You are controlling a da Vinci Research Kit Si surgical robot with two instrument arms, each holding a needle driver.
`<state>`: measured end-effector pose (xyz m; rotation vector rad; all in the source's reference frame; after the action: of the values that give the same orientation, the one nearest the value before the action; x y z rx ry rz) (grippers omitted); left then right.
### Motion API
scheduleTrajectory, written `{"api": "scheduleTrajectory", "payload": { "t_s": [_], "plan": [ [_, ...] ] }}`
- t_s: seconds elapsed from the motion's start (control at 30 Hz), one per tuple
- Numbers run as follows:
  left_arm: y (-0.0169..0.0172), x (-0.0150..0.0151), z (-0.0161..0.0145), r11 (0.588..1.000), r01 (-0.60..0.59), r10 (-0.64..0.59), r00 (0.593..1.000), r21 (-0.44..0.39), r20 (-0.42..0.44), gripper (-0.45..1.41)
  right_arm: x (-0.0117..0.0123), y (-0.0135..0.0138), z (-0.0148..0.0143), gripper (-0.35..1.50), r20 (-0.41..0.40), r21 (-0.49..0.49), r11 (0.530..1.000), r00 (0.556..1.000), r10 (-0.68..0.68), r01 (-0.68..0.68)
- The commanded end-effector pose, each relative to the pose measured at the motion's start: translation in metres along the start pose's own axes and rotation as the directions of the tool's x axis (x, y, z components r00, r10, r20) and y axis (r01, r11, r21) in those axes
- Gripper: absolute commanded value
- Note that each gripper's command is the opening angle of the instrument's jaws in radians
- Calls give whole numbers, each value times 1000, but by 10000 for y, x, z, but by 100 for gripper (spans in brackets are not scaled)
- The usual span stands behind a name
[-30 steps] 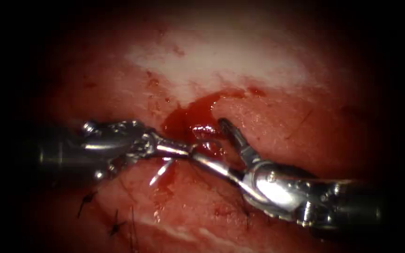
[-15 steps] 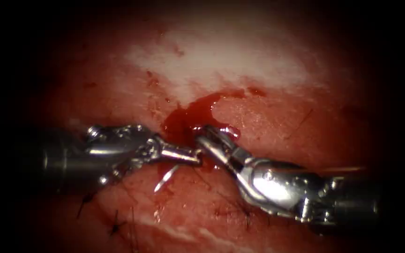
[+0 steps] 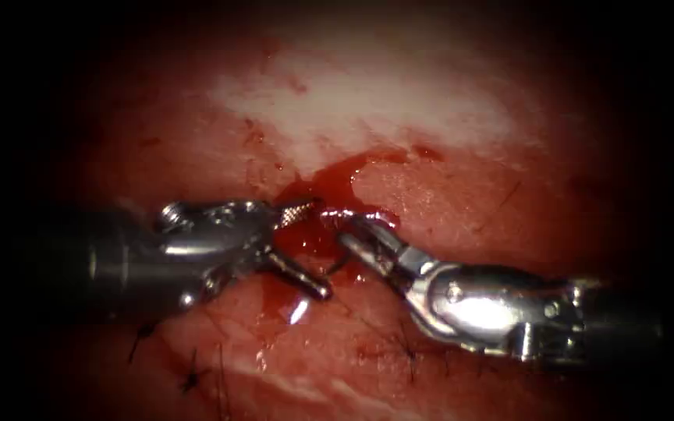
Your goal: Wound Closure
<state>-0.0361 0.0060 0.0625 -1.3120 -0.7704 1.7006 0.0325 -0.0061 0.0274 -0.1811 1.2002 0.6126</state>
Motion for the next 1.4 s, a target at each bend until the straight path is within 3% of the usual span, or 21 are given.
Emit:
{"api": "scheduleTrajectory", "payload": {
  "t_s": [0.03,0.1,0.2,0.27,0.3,0.37,0.5,0.7,1.03,1.4],
  "plan": [
    [-2,-7,8,1000,-21,21,999,14,27,125,0,5,3,-35,15,25,999,1000,-28,27],
    [-8,-16,15,989,-128,121,988,69,95,115,-3,23,0,-35,57,80,991,992,-113,108],
    [-18,-35,31,960,-264,250,957,88,150,34,-12,37,5,-35,42,144,973,981,-189,181],
    [-26,-47,44,941,-323,303,937,102,173,2,-17,46,12,-35,28,174,952,965,-261,252],
    [-26,-47,44,941,-323,303,937,102,173,2,-17,46,12,-35,28,174,952,965,-261,252],
    [-35,-55,54,932,-348,328,929,104,174,-16,-21,62,22,-35,3,193,931,948,-318,311],
    [-55,-69,65,924,-366,343,921,108,185,-28,-32,74,37,-35,-17,226,890,915,-402,395],
    [-80,-87,69,913,-391,359,906,117,226,-20,-53,76,45,-35,-23,257,837,869,-495,483],
    [-73,-90,83,910,-394,357,904,131,236,-5,-54,75,56,-35,-57,231,791,819,-571,567],
    [-101,-116,85,911,-389,335,893,140,302,-11,-50,64,80,-35,-165,217,776,806,-568,592]
  ]
}}
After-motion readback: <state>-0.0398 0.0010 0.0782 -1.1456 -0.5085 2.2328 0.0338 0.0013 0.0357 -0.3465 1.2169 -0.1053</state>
